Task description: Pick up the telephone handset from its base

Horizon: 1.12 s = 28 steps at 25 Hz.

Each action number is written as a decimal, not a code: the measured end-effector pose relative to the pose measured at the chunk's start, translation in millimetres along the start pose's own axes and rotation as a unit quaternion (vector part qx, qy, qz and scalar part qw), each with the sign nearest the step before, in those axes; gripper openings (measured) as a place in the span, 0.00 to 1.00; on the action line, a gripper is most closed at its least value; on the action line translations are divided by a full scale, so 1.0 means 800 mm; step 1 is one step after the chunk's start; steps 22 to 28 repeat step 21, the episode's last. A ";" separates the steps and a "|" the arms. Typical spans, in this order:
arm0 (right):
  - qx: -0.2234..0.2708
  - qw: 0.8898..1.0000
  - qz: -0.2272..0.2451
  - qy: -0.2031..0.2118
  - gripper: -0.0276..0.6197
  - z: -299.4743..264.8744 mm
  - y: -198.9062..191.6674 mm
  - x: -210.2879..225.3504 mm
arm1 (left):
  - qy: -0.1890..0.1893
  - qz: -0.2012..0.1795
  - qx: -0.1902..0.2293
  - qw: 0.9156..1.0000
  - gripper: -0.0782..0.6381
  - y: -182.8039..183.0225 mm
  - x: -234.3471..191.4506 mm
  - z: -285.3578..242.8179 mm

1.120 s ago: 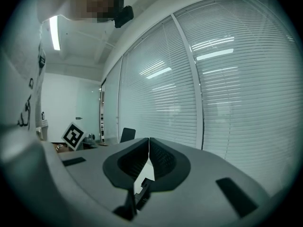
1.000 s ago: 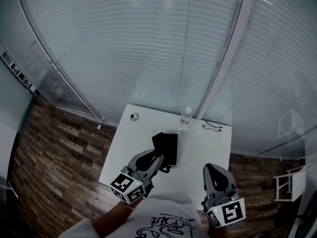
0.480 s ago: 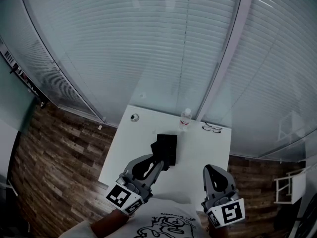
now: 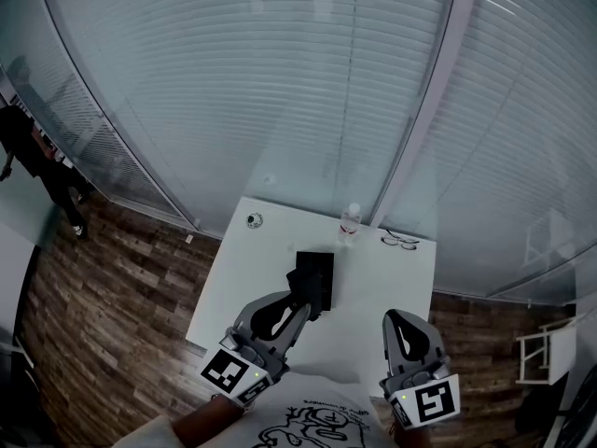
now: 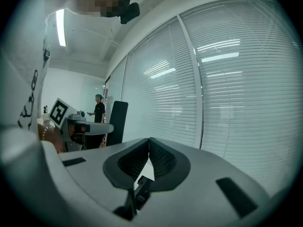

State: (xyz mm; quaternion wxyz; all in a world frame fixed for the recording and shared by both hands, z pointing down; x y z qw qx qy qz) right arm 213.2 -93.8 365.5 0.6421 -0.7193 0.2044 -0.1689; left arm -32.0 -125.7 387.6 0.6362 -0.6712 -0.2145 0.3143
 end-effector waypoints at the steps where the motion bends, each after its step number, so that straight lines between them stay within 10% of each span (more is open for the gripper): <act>1: -0.001 1.000 0.000 0.000 0.05 0.000 -0.001 0.000 | -0.001 0.001 -0.001 1.000 0.20 -0.001 0.000 0.000; 28: -0.006 1.000 -0.004 0.003 0.05 -0.007 -0.003 -0.003 | 0.001 0.009 -0.002 1.000 0.20 -0.002 -0.009 0.002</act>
Point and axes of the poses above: the fingertips, and each gripper's own axes: z backward along the fingers, x to its right, y out of its top, the point moved 9 cm from there along z, backward along the fingers, and after that the axes turned 3 degrees about -z, right-handed, at the moved point
